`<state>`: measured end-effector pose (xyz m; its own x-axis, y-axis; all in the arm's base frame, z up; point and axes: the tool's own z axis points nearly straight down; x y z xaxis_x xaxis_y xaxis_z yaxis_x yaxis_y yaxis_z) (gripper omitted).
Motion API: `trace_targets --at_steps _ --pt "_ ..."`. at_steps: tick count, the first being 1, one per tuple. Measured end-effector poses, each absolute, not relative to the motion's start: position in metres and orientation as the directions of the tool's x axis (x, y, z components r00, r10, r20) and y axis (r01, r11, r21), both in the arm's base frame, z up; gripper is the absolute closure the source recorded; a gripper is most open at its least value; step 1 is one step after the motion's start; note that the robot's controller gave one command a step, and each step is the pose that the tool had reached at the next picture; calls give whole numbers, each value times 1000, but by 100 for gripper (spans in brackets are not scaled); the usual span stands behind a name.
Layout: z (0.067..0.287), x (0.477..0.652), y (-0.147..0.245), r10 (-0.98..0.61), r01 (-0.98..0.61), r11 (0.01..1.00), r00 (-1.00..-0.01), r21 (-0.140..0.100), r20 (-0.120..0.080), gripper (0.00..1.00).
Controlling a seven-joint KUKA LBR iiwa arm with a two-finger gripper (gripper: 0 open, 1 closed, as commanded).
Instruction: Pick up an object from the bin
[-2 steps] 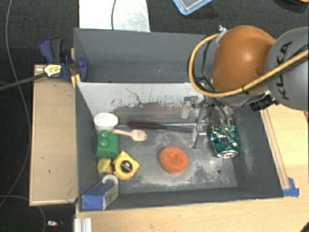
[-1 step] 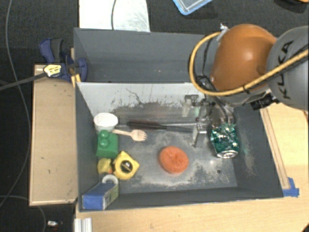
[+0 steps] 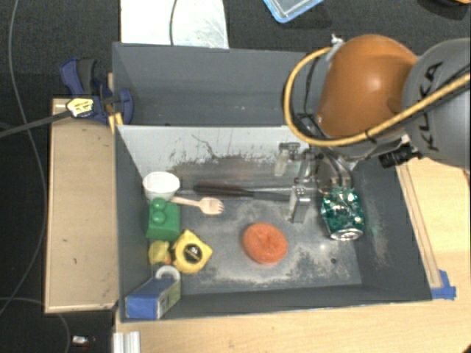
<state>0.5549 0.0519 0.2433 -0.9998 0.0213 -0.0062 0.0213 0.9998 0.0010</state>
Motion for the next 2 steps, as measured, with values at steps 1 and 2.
trace_targets --at_steps 1,2 --pt "255 560 57 110 110 994 -994 2 -9 0" --pt "214 543 86 -70 -70 998 -997 1 -13 0"
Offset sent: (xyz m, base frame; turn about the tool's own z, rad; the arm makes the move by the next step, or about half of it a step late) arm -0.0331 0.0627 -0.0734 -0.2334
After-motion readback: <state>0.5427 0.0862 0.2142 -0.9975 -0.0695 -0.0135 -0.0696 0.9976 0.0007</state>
